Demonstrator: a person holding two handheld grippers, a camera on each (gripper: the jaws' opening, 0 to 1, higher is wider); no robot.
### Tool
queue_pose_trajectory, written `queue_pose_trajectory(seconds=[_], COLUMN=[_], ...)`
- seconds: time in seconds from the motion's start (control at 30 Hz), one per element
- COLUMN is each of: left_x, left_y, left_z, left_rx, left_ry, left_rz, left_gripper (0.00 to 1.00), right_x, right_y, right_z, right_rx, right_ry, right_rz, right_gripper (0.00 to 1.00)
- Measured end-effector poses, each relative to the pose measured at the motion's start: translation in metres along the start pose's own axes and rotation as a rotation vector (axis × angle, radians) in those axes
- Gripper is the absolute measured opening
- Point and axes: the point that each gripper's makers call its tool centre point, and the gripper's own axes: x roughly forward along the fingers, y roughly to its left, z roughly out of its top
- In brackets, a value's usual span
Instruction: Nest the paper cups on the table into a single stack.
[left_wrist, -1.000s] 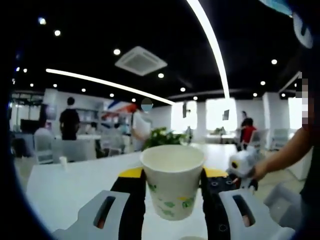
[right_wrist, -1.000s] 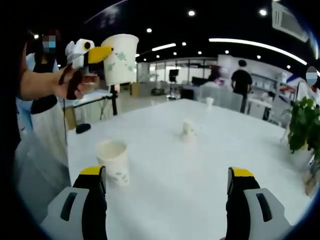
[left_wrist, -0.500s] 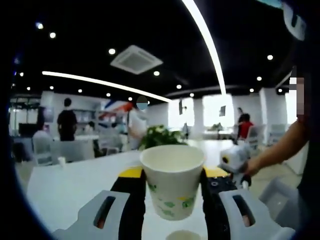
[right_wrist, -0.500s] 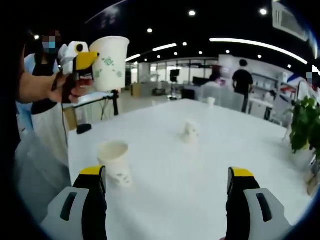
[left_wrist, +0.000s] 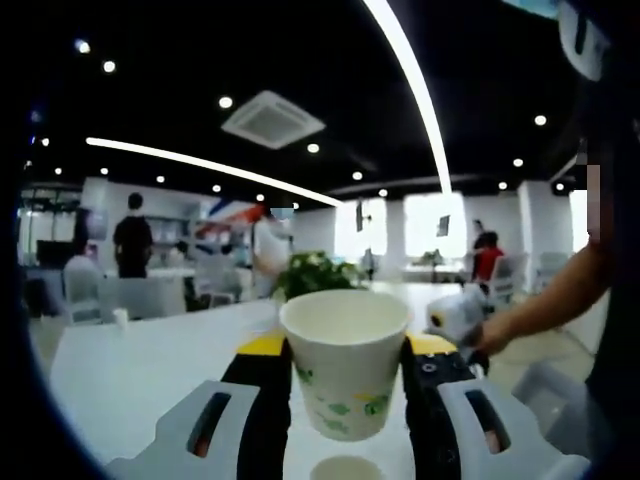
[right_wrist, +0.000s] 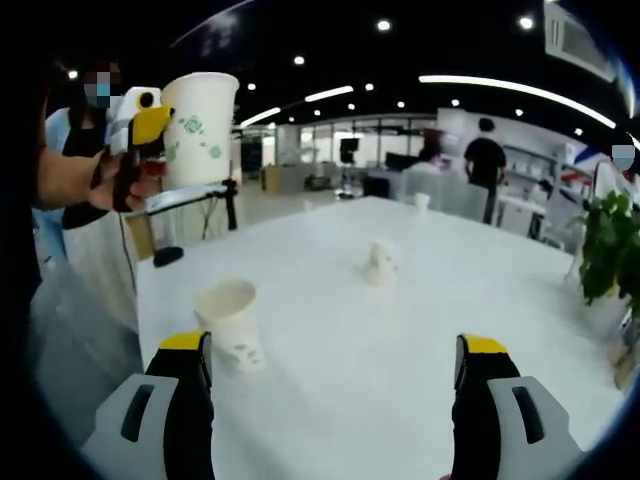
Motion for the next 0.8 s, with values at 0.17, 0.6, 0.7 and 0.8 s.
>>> queue_pose_trajectory(seconds=[0.17, 0.6, 0.7, 0.8], left_x=[-0.002, -0.004, -0.004, -0.004], left_y=[-0.005, -0.004, -0.004, -0.004], left_z=[0.000, -0.008, -0.012, -0.015], left_rx=[0.010, 0.025, 0.025, 0.028], left_ry=[0.001, -0.005, -0.003, -0.003], left_rz=[-0.011, -0.009, -0.009, -0.012], left_gripper=[0.42, 0.41, 0.41, 0.41], right_x=[0.001, 0.000, 0.000, -0.001], right_y=[0.002, 0.003, 0.004, 0.004], right_z=[0.000, 0.000, -0.001, -0.001], right_rx=[-0.001, -0.002, -0.002, 0.000], right_ry=[0.001, 0.006, 0.009, 0.011], right_rz=[0.003, 0.006, 0.006, 0.006], right_gripper=[1.00, 1.00, 1.00, 1.00])
